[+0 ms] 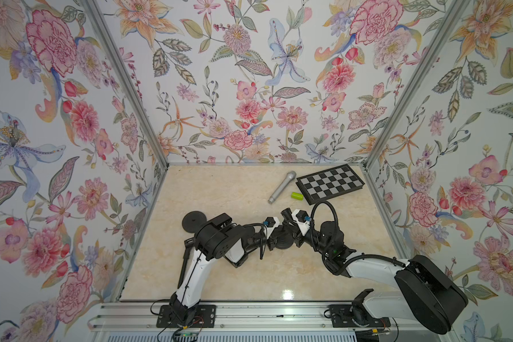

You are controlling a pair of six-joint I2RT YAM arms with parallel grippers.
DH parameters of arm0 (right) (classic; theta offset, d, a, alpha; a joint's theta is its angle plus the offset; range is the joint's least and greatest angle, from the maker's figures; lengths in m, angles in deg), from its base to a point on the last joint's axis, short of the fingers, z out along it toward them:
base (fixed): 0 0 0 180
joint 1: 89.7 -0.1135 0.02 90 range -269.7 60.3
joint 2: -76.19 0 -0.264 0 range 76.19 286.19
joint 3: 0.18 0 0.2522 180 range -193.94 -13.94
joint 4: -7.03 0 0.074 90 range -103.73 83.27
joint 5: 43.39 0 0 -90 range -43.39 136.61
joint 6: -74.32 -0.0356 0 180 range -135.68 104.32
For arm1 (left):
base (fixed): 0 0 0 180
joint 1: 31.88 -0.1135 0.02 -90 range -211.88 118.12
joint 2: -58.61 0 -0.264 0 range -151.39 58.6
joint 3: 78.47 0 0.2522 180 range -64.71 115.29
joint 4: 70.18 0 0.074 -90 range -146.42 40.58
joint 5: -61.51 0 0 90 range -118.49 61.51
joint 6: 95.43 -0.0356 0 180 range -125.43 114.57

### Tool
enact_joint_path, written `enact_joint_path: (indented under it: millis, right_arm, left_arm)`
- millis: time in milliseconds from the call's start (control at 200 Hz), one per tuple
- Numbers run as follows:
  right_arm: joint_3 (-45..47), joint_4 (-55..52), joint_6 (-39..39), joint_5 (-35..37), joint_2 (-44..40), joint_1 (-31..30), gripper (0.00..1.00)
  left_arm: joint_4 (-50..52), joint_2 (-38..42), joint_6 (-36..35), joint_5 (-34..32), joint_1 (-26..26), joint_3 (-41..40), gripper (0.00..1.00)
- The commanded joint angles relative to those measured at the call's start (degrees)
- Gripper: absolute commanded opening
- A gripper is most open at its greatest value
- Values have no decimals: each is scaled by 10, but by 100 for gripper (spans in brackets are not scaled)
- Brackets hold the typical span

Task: Assemble a microphone stand
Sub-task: Hold the microphone stand pole at the microphone stand base, then screw the microphone stand pole into the microphone stand base.

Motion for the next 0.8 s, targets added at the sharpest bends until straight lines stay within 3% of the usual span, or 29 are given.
enact_joint_path:
  millis: [0,295,420,470,615,726,796]
  right_arm:
    - [14,-67,21,-12,26,-2,0]
    - [23,-38,-12,22,46,-2,0]
    - [25,-21,-33,44,54,-14,0]
    - [29,-11,-39,48,58,-18,0]
    - [37,15,-47,31,61,-20,0]
    - [25,-25,25,-81,52,5,17]
    - [-12,-106,85,-211,46,50,33]
  left_arm:
    - [-138,-18,12,-57,-25,-8,31]
    - [-138,43,-11,-72,-15,-17,51]
    - [-138,59,-36,-72,-5,-13,52]
    - [-138,58,-48,-72,0,-10,48]
    - [-138,47,-70,-46,5,-8,23]
    - [-138,41,-95,-15,3,-11,15]
    - [-138,33,-73,8,-6,-7,10]
